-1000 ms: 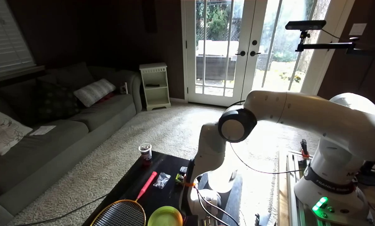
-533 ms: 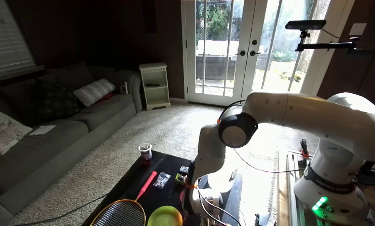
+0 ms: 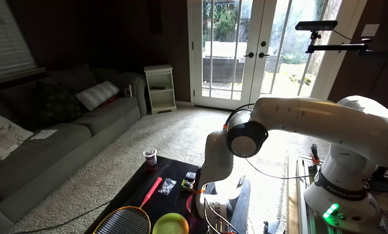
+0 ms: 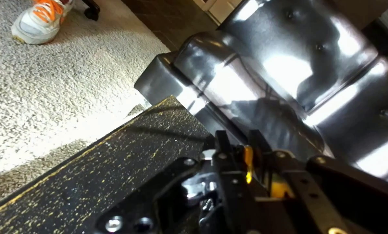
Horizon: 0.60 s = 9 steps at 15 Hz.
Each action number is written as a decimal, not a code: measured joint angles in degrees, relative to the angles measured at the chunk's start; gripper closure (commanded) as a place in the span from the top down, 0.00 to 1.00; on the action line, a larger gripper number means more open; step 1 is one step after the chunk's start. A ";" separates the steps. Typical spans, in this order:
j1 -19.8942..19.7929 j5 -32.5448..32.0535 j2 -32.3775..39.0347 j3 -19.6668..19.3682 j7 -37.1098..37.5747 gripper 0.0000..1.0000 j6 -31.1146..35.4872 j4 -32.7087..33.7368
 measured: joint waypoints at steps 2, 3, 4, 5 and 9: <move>0.45 2.74 0.04 -0.68 0.02 0.05 0.00 -0.19; 0.67 3.79 0.06 -0.98 0.02 0.05 0.00 -0.31; 0.87 4.71 0.06 -1.21 0.01 0.05 0.00 -0.45; 1.02 5.66 0.06 -1.41 -0.01 0.05 -0.04 -0.61; 1.12 8.86 0.06 -2.11 -0.64 0.05 -2.17 -1.26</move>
